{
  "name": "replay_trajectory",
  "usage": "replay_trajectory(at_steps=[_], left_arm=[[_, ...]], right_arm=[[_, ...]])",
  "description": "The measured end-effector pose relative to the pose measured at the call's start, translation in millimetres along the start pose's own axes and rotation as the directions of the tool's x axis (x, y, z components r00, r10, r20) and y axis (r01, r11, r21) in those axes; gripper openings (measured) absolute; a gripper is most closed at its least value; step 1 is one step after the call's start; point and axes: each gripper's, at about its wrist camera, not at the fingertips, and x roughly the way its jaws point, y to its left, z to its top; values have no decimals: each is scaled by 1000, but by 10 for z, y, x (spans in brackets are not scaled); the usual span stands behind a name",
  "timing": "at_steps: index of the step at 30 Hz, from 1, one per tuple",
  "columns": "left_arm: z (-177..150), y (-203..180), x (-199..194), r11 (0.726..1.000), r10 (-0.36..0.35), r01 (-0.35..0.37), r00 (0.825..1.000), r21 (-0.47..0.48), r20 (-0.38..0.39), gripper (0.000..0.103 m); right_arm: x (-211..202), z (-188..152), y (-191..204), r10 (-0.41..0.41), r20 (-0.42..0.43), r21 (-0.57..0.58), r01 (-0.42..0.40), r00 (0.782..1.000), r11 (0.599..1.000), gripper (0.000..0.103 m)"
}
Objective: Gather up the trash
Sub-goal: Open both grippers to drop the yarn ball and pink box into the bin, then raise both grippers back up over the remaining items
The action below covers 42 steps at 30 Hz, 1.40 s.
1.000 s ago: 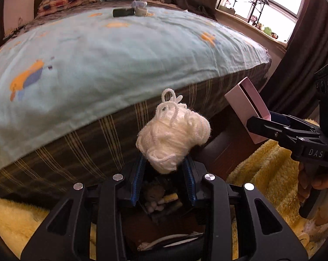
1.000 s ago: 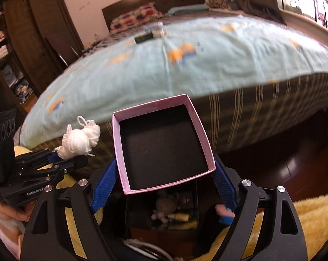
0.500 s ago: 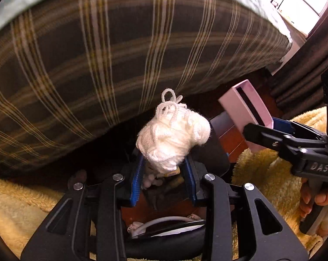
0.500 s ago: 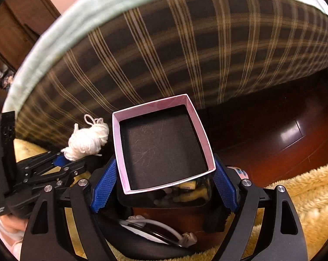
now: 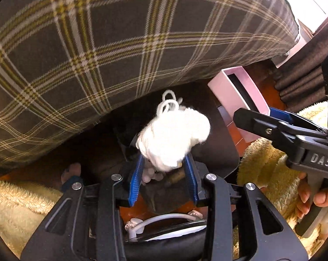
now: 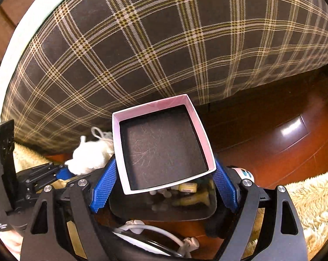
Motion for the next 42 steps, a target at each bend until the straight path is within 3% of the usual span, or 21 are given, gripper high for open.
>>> replay_trajectory(at_steps=[3, 6, 13, 16, 20, 25, 29, 34, 38, 42], left_arm=[[3, 14, -2, 1000, -5, 5, 1000, 3, -1, 34], [12, 37, -5, 1000, -2, 2, 1000, 5, 2, 44], [29, 73, -74, 1000, 10, -9, 1000, -14, 28, 52], [5, 44, -201, 1000, 26, -25, 997, -7, 71, 57], [-10, -59, -503, 999, 24, -31, 986, 38, 168, 72], [46, -142, -899, 994, 40, -64, 963, 85, 265, 83], [155, -163, -1277, 993, 37, -71, 944, 92, 328, 89], [442, -166, -1784, 986, 76, -132, 898, 99, 434, 94], [784, -74, -2070, 983, 96, -160, 870, 93, 484, 94], [1194, 11, -2253, 980, 118, -184, 839, 73, 531, 94]], right_arm=[[18, 0, 0, -4, 2, 10, 4, 1000, 1000, 84], [23, 14, -34, -7, 10, 24, 7, 1000, 1000, 85], [-85, 49, -81, -6, 38, 44, 4, 999, 999, 88], [-210, 51, -88, 14, 80, 46, -17, 997, 999, 89], [-505, 81, -136, 46, 160, 52, -55, 986, 997, 93], [-961, 243, -60, 43, 267, -2, -44, 963, 999, 93], [-1460, 468, 33, 34, 375, -76, -6, 927, 997, 97], [-1932, 872, 143, 35, 467, -155, 44, 884, 987, 98], [-2083, 1300, 184, 81, 477, -176, 4, 875, 984, 99], [-2035, 1711, 355, 24, 496, -201, 88, 868, 976, 99]])
